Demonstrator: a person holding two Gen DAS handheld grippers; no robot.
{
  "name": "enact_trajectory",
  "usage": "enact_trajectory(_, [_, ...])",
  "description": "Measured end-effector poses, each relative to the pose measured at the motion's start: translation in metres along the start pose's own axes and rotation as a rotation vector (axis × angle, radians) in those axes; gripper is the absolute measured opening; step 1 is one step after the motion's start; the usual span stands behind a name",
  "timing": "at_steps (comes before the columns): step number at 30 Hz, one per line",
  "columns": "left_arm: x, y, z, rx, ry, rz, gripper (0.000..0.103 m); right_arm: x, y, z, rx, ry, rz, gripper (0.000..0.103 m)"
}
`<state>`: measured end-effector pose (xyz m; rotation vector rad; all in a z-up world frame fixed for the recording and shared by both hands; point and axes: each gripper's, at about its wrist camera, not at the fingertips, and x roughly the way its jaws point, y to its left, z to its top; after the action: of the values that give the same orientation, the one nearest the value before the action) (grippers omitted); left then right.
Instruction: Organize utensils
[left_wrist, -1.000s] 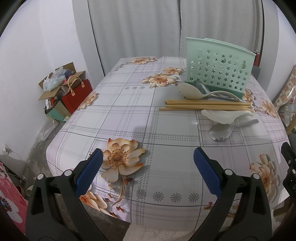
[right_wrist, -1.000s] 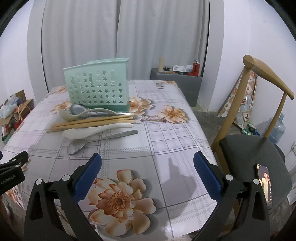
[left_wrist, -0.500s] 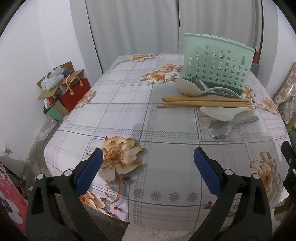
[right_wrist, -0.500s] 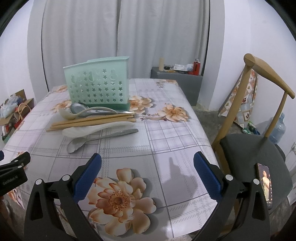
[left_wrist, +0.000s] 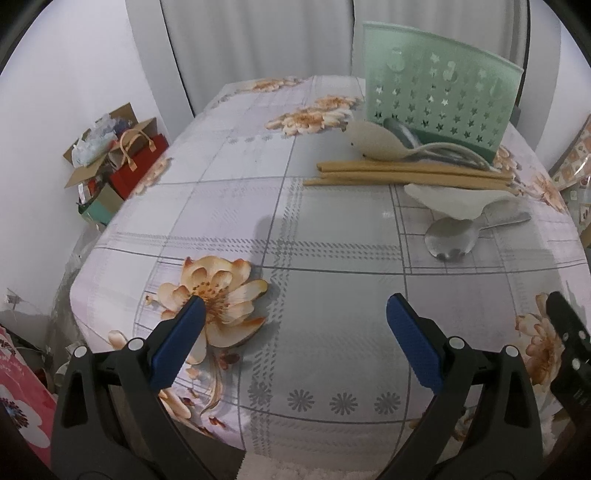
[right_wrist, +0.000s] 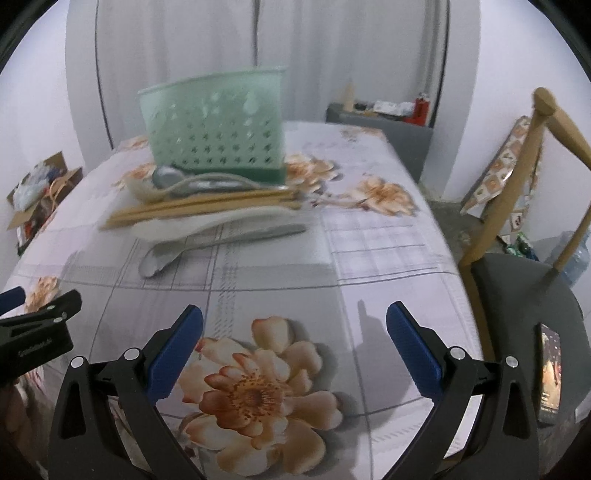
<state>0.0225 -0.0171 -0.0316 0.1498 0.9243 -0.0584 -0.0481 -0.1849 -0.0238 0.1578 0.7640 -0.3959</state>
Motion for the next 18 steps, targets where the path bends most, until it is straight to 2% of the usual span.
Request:
enact_trajectory(6, [0.014, -0.003, 0.002, 0.017, 0.052, -0.017, 0.094, 0.016, 0.009, -0.001, -0.031, 0.057, 0.036, 0.097])
enact_trajectory(11, [0.019, -0.003, 0.004, 0.018, 0.062, -0.046, 0.094, 0.025, 0.012, -0.002, -0.049, 0.091, 0.052, 0.097])
enact_trajectory(18, [0.027, 0.006, 0.006, -0.034, 0.077, -0.105, 0.095, 0.032, 0.011, -0.003, -0.045, 0.113, 0.076, 0.097])
